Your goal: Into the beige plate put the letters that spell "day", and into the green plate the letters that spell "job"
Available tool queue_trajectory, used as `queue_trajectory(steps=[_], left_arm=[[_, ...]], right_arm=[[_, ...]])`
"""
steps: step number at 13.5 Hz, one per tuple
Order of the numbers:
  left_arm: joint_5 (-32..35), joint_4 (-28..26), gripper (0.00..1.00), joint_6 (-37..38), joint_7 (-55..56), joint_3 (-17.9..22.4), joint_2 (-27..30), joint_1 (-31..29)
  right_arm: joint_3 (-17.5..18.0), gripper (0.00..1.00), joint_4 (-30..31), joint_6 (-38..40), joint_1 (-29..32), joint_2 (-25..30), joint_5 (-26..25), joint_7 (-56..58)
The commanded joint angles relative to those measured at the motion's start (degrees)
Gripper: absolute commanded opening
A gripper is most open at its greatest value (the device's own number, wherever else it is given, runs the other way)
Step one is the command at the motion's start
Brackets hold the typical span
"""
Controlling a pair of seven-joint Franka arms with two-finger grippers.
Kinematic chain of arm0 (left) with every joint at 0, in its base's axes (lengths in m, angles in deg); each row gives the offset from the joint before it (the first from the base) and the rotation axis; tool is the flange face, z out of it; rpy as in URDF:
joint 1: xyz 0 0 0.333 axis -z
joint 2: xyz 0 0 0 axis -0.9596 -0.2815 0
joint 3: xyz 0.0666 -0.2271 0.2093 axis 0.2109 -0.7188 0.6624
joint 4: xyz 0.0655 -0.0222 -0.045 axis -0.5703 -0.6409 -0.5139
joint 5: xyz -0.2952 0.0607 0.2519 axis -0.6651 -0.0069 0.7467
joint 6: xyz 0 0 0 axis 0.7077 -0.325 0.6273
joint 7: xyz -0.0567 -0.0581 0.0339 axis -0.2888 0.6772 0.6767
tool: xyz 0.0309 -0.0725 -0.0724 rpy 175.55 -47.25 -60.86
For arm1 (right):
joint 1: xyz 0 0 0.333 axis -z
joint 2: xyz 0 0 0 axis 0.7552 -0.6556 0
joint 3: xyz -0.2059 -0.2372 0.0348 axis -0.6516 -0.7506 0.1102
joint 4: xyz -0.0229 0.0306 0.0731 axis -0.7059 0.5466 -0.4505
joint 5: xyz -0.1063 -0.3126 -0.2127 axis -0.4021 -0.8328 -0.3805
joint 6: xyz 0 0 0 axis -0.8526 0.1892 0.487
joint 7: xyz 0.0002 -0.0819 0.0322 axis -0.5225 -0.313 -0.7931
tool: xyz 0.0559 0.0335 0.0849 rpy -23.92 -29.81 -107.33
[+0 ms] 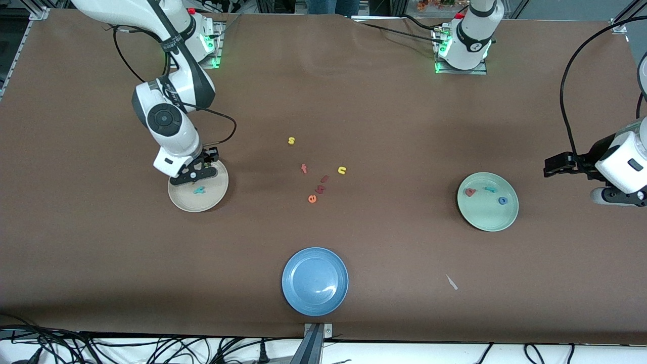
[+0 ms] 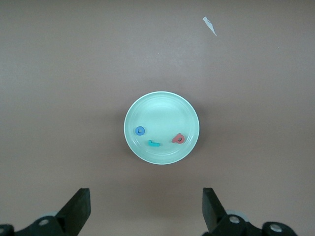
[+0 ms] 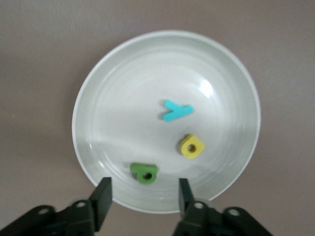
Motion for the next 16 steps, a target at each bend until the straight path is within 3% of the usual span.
queue_trajectory(steps=[1, 6, 8, 9, 11, 12, 16], left_arm=[[0.92, -0.88, 1.00, -0.04, -0.86, -0.04, 0.83, 0.17], [0.92, -0.88, 1.00, -0.04, -0.86, -0.04, 0.92, 0.17], [0.92, -0.79, 1.00, -0.04, -0.86, -0.04, 0.92, 0.08], [0.92, -0.88, 1.00, -0.04, -0.86, -0.04, 0.83, 0.17], [0.92, -0.79, 1.00, -0.04, -0.86, -0.04, 0.92, 0.17], [0.92, -0.88, 1.00, -0.04, -0.86, -0.04, 0.83, 0.17], [0.92, -0.88, 1.00, 0.05, -0.86, -0.04, 0.92, 0.17]], right_arm=[[-1.28, 0.99, -2.15, 1.17, 0.09, 1.43, -0.18, 1.12], [-0.94, 0.99, -8.38, 10.13, -0.08, 5.30, 0.61, 0.95], [-0.94, 1.00, -12.06, 10.75, -0.17, 7.23, 5.07, 1.56], [-1.02, 1.00, -14.08, 14.93, -0.17, 8.63, 7.53, 2.43], [-1.55, 1.00, -25.20, 28.87, -0.17, 8.47, 12.46, 4.02], [-1.81, 1.00, -30.05, 33.65, -0.08, 8.29, 12.57, 4.20], [-10.15, 1.00, -35.20, 41.33, -0.34, 10.39, 15.46, 11.75]])
